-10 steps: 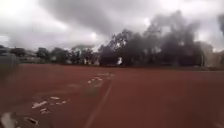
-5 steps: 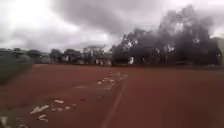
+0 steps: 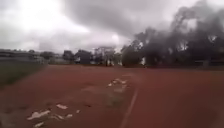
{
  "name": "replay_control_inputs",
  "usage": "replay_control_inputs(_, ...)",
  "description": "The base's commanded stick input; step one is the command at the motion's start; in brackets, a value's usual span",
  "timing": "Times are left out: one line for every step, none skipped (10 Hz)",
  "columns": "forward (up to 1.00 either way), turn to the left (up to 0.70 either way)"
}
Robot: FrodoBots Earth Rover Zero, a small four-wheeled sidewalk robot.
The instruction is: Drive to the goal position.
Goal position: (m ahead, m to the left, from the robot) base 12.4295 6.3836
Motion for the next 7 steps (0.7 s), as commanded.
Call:
replay_control_inputs(0.70, 0.00)
replay_control_inputs(0.70, 0.00)
replay_control_inputs(0.70, 0.00)
replay_control_inputs(0.70, 0.00)
replay_control_inputs(0.70, 0.00)
replay_control_inputs(0.70, 0.00)
replay_control_inputs(0.70, 0.00)
